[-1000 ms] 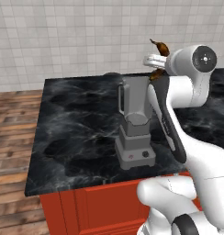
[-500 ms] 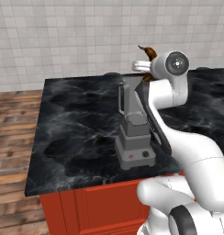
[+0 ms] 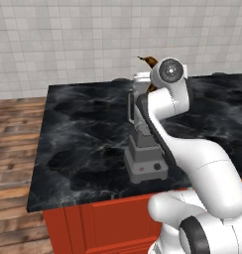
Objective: Open the blender lid, put the banana in the blender, close the lid, and start the blender.
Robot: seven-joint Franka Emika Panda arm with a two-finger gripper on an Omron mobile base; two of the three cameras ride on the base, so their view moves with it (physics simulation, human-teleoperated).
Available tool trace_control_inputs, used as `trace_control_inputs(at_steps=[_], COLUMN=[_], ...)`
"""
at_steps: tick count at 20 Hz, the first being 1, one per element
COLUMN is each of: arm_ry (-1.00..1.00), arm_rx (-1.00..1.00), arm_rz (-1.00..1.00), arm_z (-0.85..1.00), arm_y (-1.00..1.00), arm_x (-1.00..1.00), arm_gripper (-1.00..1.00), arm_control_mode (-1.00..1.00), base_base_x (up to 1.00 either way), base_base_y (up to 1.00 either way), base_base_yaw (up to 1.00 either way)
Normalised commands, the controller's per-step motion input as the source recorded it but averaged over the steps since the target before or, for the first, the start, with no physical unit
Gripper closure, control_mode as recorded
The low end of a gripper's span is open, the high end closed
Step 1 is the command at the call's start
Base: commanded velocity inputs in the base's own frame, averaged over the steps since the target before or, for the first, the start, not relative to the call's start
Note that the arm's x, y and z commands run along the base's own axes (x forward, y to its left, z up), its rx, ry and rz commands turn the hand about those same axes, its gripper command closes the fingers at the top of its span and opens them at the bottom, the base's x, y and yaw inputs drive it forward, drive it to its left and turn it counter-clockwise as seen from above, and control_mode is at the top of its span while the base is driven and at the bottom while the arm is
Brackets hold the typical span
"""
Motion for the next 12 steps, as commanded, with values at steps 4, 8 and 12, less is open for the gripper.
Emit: trace_control_inputs(at_steps=[4, 8, 12], arm_ry=[0.00, 0.00, 0.00], arm_rx=[-0.09, -0.07, -0.03], arm_rz=[0.00, 0.00, 0.00], arm_z=[-0.20, -0.24, -0.22], arm_y=[0.10, 0.09, 0.03], arm_x=[0.04, 0.00, 0.00], arm_gripper=[1.00, 1.00, 1.00], arm_control_mode=[-1.00, -1.00, -1.00], base_base_x=[0.00, 0.00, 0.00], base_base_y=[0.00, 0.00, 0.00], base_base_yaw=[0.00, 0.00, 0.00])
